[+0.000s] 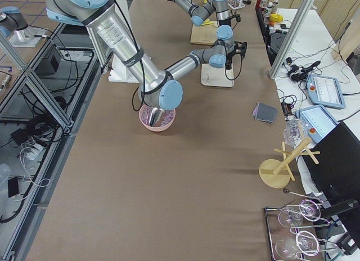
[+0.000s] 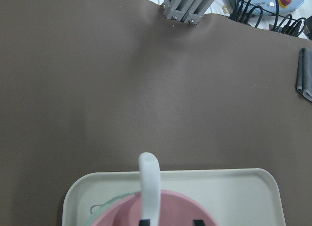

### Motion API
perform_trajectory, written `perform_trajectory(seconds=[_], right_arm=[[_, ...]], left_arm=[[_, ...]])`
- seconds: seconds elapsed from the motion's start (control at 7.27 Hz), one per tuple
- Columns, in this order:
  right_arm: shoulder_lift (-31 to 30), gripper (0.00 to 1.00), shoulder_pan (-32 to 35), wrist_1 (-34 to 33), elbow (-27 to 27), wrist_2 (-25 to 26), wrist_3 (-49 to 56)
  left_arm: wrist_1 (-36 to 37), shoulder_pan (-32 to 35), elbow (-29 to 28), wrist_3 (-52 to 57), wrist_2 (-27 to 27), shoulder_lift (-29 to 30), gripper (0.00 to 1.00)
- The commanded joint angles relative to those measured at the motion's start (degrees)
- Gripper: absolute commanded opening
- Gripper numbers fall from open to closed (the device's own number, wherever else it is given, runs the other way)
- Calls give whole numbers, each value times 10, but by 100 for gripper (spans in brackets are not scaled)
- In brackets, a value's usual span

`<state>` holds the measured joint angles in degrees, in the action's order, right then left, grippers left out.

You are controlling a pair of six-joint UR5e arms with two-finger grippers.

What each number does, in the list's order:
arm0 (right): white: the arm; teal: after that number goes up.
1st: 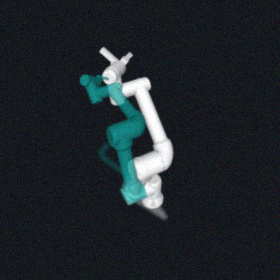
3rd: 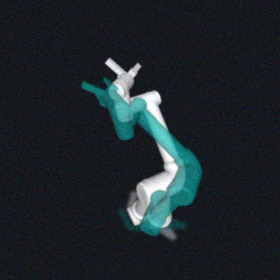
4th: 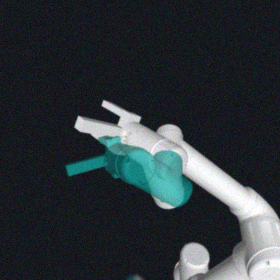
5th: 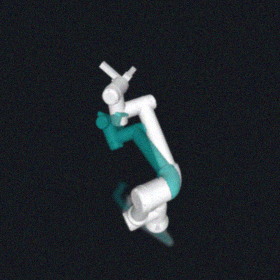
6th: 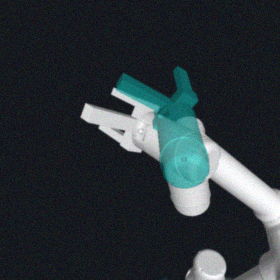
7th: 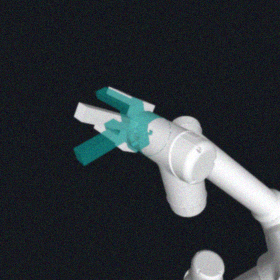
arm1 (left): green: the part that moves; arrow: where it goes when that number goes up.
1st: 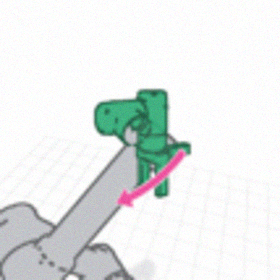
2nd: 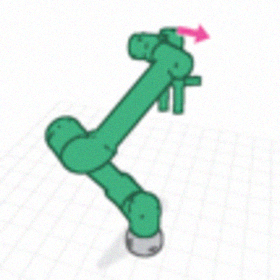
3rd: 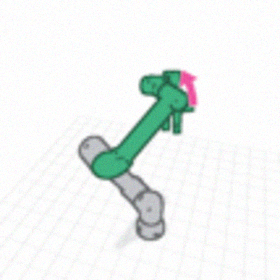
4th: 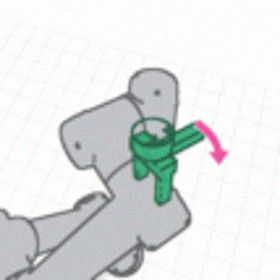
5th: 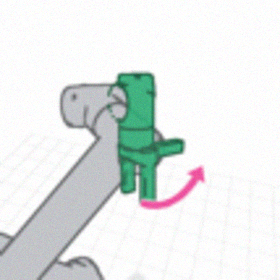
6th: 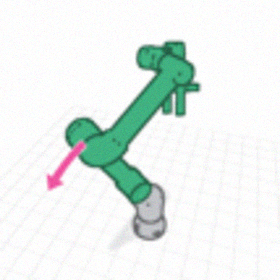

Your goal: Stack pink bowl on green and place spoon

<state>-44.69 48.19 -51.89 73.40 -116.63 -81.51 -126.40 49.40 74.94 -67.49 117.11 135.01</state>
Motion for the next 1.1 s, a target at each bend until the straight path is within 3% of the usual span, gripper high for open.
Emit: perform_trajectory(seconds=[0.0,0.28,0.41,0.55,0.69,0.83,0.96], right_arm=[[-33,100,57,-3,2,-81,50],[-125,100,139,-21,3,-143,188],[-156,100,174,-74,3,-151,284],[-179,100,199,-151,11,-145,396],[-232,100,220,-204,35,-139,496],[-281,100,253,-235,41,-137,597],[-325,100,277,-243,40,-136,647]], left_arm=[[33,95,26,12,123,-10,98],[36,176,114,113,166,-126,99],[65,225,135,165,168,-167,98],[158,246,154,238,168,-175,98],[291,267,178,350,161,-195,98],[368,291,184,490,159,-234,98],[369,314,182,561,147,-290,98]])
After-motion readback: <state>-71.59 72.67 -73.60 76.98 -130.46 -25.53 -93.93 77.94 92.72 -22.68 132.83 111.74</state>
